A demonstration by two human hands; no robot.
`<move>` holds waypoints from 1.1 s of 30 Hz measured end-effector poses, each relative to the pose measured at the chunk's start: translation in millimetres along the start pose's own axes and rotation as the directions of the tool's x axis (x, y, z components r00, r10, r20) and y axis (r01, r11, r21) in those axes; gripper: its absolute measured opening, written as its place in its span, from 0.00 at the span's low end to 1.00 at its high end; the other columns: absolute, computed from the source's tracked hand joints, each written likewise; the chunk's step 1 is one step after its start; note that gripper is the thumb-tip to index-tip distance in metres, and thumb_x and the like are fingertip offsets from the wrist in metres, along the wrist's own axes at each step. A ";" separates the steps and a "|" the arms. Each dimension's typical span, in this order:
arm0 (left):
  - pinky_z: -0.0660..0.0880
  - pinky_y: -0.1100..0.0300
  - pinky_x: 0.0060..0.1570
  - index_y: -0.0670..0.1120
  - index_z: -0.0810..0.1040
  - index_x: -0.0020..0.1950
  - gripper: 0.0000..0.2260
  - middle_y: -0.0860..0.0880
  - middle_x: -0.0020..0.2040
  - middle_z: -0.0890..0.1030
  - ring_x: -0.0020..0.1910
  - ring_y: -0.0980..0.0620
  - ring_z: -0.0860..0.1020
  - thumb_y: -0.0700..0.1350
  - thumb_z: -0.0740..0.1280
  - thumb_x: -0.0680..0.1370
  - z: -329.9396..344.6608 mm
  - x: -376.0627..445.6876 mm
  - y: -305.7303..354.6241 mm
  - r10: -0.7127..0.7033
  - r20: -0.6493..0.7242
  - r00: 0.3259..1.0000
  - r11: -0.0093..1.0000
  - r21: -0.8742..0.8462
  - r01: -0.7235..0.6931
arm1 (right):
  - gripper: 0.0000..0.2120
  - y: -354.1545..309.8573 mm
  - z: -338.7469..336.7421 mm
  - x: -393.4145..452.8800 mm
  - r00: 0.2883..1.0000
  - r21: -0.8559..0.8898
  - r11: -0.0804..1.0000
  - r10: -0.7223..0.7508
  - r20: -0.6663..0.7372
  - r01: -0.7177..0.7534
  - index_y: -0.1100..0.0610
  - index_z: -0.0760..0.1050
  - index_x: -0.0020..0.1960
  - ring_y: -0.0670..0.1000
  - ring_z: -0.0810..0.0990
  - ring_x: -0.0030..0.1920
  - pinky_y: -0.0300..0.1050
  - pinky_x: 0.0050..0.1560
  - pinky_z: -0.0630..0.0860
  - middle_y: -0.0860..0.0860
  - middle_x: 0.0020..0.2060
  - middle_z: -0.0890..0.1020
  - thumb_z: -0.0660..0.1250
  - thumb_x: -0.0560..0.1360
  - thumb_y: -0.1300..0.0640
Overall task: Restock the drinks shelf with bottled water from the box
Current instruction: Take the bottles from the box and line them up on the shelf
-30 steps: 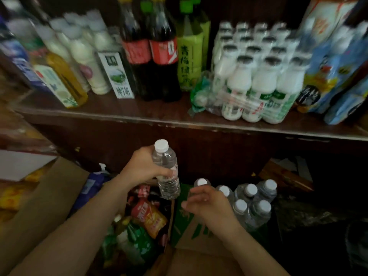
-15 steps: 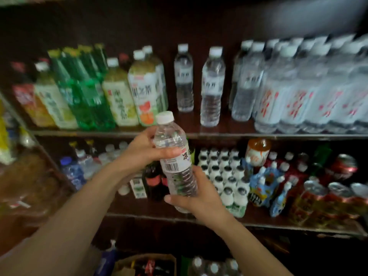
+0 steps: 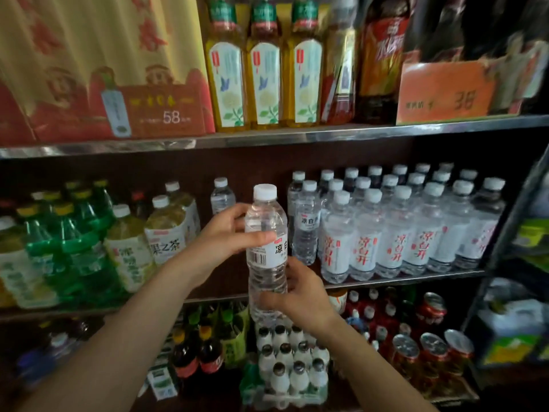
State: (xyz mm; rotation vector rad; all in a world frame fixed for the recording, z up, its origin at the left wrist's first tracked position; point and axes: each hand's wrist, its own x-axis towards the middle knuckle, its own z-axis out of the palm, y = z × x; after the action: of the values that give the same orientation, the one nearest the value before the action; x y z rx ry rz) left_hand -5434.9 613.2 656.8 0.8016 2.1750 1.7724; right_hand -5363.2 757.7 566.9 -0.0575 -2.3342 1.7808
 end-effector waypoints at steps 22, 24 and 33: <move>0.80 0.51 0.52 0.59 0.74 0.49 0.17 0.54 0.51 0.83 0.49 0.56 0.83 0.51 0.78 0.66 82.3 119.0 -85.5 0.038 -0.294 0.955 0.995 0.097 -0.010 | 0.28 82.2 -39.6 81.4 0.927 -0.653 0.754 -0.193 -0.323 -0.070 0.57 0.64 0.70 0.54 0.82 0.39 0.45 0.36 0.72 0.52 0.37 0.83 0.66 0.76 0.45; 0.80 0.52 0.51 0.60 0.73 0.48 0.17 0.55 0.51 0.82 0.48 0.57 0.82 0.54 0.78 0.65 89.8 118.8 -84.6 0.063 -0.306 0.950 0.990 0.142 -0.019 | 0.28 83.3 -41.1 79.6 0.922 -0.613 0.785 -0.169 -0.348 -0.088 0.56 0.62 0.70 0.54 0.82 0.37 0.45 0.34 0.72 0.52 0.34 0.82 0.67 0.75 0.46; 0.79 0.55 0.54 0.57 0.75 0.57 0.23 0.60 0.48 0.80 0.50 0.60 0.80 0.55 0.77 0.64 100.5 109.7 -77.5 0.056 -0.330 0.942 0.974 0.226 0.021 | 0.14 88.6 -31.9 76.2 0.900 -0.553 0.830 -0.182 -0.395 -0.074 0.58 0.65 0.57 0.58 0.80 0.35 0.52 0.35 0.76 0.53 0.34 0.80 0.65 0.77 0.54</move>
State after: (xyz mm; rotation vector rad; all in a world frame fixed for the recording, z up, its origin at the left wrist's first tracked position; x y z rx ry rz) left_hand -5496.6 746.6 575.9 0.5992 2.6350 1.8016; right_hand -5440.1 823.7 500.6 -0.4243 -2.3806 0.8694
